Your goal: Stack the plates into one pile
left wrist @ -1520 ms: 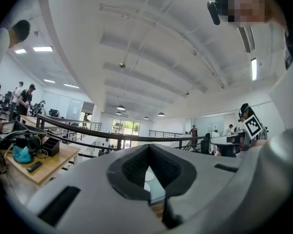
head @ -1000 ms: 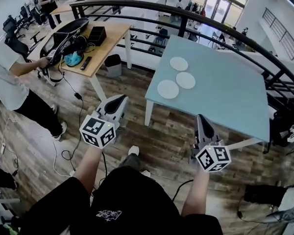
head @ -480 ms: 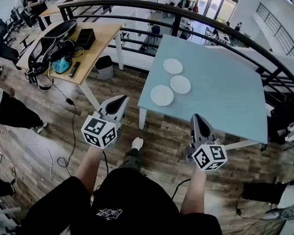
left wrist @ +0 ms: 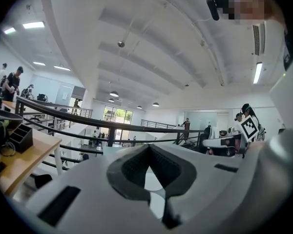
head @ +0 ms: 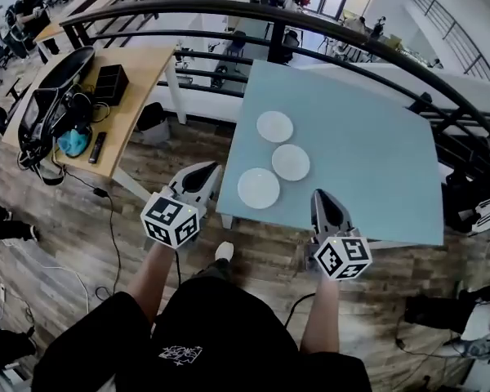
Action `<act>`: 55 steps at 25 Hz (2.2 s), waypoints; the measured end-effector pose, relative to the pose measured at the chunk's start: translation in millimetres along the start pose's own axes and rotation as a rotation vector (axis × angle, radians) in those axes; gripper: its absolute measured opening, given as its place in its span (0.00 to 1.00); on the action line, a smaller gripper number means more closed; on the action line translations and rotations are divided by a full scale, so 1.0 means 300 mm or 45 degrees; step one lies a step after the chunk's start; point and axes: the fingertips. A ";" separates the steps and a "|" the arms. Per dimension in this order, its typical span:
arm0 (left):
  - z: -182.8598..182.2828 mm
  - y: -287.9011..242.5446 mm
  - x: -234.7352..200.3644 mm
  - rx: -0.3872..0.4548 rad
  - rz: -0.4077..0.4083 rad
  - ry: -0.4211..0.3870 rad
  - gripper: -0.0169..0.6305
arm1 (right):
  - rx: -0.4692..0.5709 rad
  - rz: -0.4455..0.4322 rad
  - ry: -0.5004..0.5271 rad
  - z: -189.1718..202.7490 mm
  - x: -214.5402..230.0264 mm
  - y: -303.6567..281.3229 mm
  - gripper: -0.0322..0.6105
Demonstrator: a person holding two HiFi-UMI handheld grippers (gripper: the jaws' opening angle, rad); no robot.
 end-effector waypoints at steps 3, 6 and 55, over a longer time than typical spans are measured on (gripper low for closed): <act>0.042 -0.117 -0.076 -0.065 0.049 0.012 0.04 | -0.017 0.034 -0.036 0.020 0.051 -0.116 0.06; 0.076 -0.219 -0.122 -0.113 0.100 0.031 0.04 | -0.031 0.071 -0.061 0.034 0.107 -0.205 0.06; 1.038 -0.280 -0.222 -0.886 0.024 0.823 0.04 | -0.897 -0.069 -0.723 0.986 0.329 -0.302 0.06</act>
Point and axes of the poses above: the fingertips, and each gripper's own axes: y backward along the fingers, x to its right, z out of its underside, and after that the axes turned 11 degrees about x, right-handed
